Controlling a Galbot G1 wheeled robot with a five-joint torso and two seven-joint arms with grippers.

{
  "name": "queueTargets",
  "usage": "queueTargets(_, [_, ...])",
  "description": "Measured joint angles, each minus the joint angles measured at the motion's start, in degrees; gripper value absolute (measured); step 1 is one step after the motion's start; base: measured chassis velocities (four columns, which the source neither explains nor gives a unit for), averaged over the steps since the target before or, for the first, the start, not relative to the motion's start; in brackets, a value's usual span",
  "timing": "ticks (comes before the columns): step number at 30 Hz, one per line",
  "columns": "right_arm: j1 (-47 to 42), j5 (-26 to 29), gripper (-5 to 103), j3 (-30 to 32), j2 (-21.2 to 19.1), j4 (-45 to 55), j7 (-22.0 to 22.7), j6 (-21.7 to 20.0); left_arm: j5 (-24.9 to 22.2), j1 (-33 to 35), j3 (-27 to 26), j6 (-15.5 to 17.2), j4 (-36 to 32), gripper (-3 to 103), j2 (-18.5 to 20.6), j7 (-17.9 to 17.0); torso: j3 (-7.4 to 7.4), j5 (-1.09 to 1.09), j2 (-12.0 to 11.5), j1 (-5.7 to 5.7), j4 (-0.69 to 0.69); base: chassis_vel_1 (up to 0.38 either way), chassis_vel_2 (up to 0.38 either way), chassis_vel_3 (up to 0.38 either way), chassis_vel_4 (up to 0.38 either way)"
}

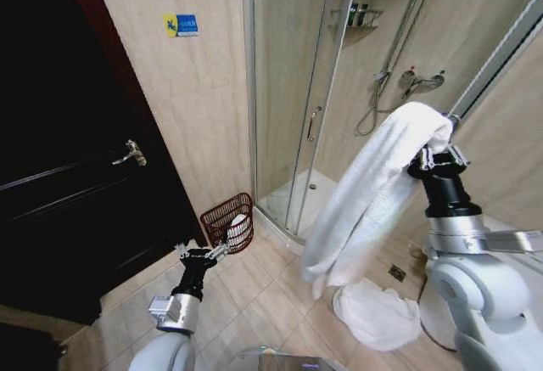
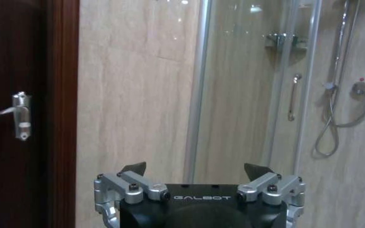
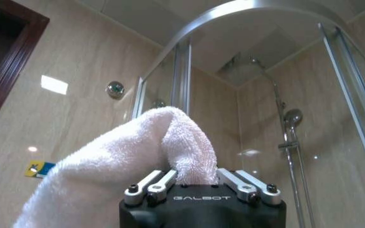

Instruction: Discard the used towel into the hamper.

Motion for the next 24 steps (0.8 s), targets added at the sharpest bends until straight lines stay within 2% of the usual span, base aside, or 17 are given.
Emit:
queueTargets(13, [3.1, 1.9, 13, -1.1, -1.9, -1.6, -1.0, 0.2, 0.0, 0.0, 0.0, 0.0, 0.0, 100, 0.0, 0.0, 0.0, -0.01, 0.0, 0.0, 0.02, 0.027, 0.024, 0.022, 0.018])
queueTargets(24, [6.4, 3.6, 13, -1.7, -3.9, -3.7, -1.5, 0.1, 0.0, 0.0, 0.0, 0.0, 0.0, 100, 0.0, 0.0, 0.0, -0.01, 0.0, 0.0, 0.02, 0.082, 0.063, 0.075, 0.085])
